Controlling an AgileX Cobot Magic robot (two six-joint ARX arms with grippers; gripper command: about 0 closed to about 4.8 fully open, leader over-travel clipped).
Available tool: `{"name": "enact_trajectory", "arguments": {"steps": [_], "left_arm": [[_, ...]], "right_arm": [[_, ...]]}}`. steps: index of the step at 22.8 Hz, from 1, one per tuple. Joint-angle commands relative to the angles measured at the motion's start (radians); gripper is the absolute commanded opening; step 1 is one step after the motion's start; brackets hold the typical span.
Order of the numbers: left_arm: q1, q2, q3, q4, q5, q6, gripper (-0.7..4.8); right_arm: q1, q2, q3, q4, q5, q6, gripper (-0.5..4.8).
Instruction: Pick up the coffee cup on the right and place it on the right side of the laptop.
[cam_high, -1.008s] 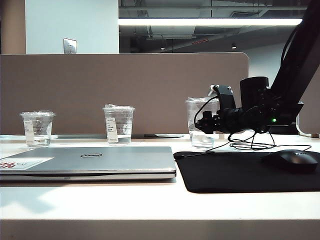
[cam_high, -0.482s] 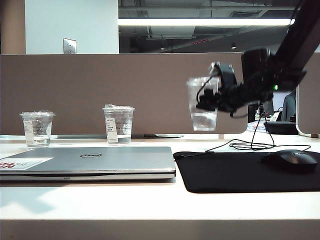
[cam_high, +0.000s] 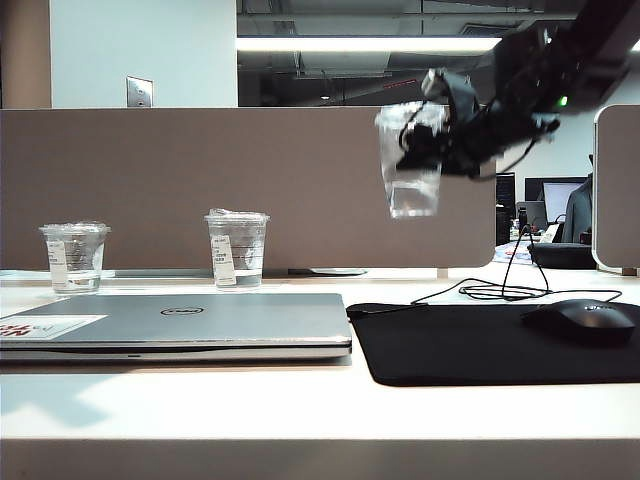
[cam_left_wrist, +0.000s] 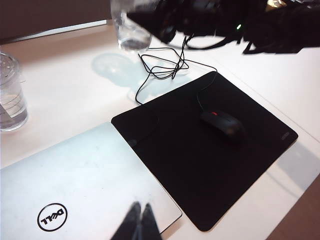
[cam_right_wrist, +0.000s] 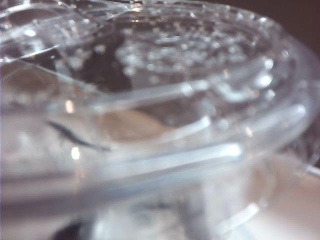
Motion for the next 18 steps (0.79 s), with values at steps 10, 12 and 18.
{"name": "enact_trajectory", "arguments": {"steps": [10,12,18], "left_arm": [[-0.001,-0.002,0.005,0.009,0.005,0.004,-0.05],[-0.001,-0.002,0.005,0.009,0.005,0.004,-0.05],[-0.001,-0.002,0.005,0.009,0.005,0.004,-0.05]], "right_arm": [[-0.016,-0.198,-0.096,-0.049,-0.025,0.0,2.31],[-0.016,-0.246,-0.151,-0.044,-0.025,0.0,2.31],[-0.016,-0.346,-0.315,0.03,-0.027,0.004,2.31]]}}
